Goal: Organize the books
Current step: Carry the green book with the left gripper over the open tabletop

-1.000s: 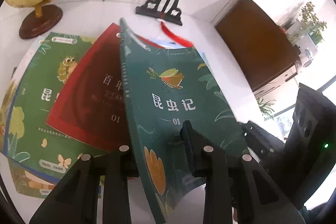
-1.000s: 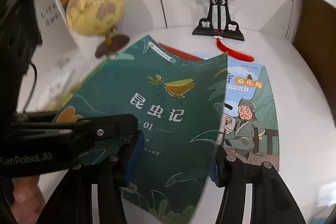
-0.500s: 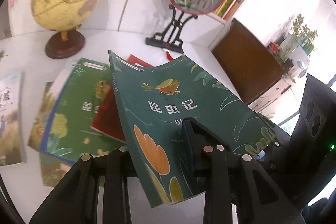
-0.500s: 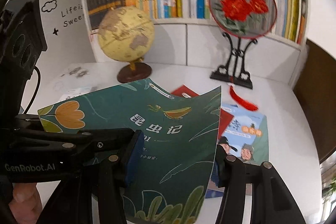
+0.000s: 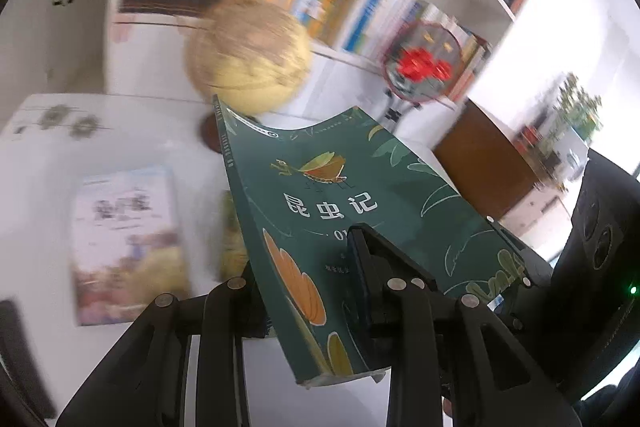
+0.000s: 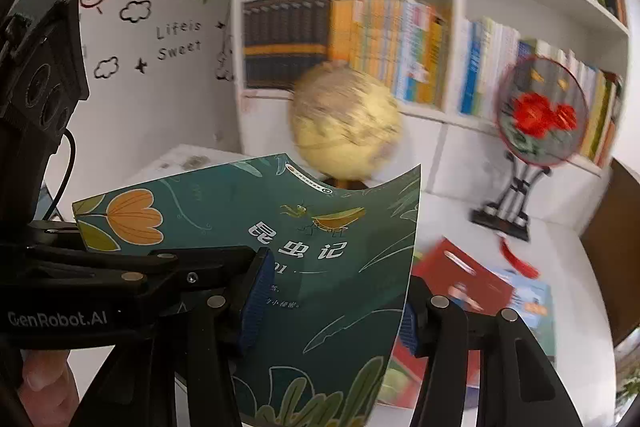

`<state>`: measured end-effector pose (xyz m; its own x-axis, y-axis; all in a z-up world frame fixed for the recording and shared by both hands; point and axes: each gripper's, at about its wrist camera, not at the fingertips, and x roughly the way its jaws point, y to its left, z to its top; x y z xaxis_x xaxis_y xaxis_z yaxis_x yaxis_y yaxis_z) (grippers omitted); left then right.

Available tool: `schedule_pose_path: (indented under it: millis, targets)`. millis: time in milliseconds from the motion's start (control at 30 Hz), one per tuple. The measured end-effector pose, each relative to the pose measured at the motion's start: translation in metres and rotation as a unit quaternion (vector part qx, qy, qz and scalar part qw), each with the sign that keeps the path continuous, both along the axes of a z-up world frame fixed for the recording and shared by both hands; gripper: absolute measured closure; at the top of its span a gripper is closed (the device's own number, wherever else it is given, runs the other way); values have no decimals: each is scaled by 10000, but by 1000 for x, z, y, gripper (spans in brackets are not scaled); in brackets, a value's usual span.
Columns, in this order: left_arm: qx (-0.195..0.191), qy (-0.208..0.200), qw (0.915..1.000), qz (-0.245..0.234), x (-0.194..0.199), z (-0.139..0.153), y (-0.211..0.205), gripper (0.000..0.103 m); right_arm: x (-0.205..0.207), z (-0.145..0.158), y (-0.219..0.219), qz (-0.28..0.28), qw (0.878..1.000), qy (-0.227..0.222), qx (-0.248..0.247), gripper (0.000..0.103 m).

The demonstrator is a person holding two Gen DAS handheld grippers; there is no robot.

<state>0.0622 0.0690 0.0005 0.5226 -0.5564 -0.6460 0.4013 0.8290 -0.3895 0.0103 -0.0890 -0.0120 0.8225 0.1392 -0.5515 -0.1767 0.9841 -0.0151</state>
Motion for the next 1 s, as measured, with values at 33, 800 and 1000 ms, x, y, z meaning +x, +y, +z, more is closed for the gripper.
schedule_pose_path:
  millis: [33,800,1000]
  targets:
    - [0,-20,9999,109,0,2,14,77,1,2,13,57,10000,-34,17,49]
    - [-271,614,9950,733,91,-93,138,77,115,-65,166,894,9945,545,-86,49]
    - [-418,1128,9897,770,100,-132,141,77,135,-103,175,957,9904,891,-451,48]
